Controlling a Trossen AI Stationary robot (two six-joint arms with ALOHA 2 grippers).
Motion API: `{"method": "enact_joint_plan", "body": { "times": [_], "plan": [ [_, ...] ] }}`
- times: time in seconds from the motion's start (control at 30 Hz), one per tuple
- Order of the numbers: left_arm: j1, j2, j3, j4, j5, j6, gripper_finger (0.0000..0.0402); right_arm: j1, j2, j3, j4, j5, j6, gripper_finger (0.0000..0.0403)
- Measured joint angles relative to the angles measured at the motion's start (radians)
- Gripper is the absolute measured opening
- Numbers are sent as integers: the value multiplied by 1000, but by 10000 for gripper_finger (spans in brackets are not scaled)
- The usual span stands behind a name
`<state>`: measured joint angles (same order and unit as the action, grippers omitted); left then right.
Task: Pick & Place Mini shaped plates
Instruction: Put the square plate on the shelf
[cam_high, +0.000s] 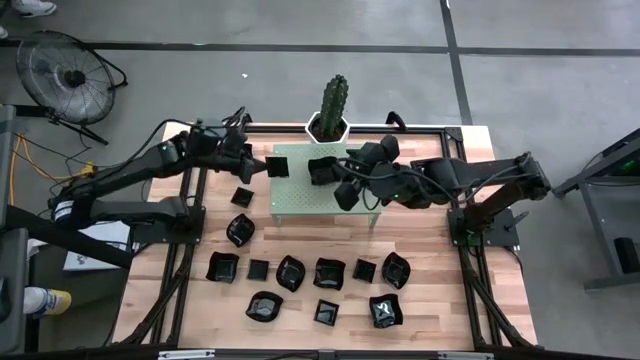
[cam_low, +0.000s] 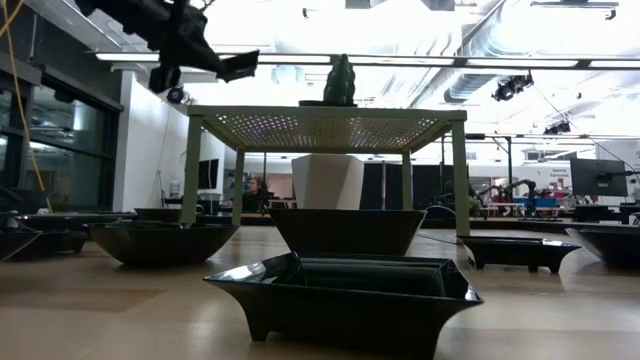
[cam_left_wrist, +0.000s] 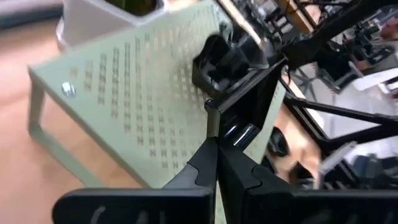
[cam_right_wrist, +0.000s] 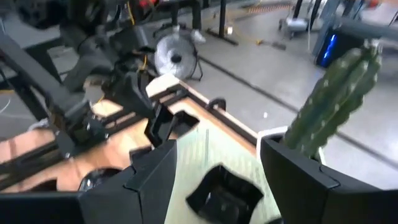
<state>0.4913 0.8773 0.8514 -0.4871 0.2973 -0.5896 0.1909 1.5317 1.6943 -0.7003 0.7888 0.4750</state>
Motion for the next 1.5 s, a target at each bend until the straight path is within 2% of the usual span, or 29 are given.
{"method": "enact_joint_plan", "body": {
  "times": [0.27, 0.63, 1.23, 1.5],
  "plan": [
    [13, 110, 0, 27, 90, -127, 0, 0, -2, 0, -114, -105, 64, 227],
    [13, 201, -1, 28, 81, -225, 0, 11, -2, 0, -256, -238, 152, 227],
    [13, 214, -2, -13, 37, -284, 0, 54, -2, -7, -279, -213, 146, 227],
    [13, 247, -1, 1, 73, -286, 0, 54, -2, -7, -283, -198, 146, 227]
  ]
}}
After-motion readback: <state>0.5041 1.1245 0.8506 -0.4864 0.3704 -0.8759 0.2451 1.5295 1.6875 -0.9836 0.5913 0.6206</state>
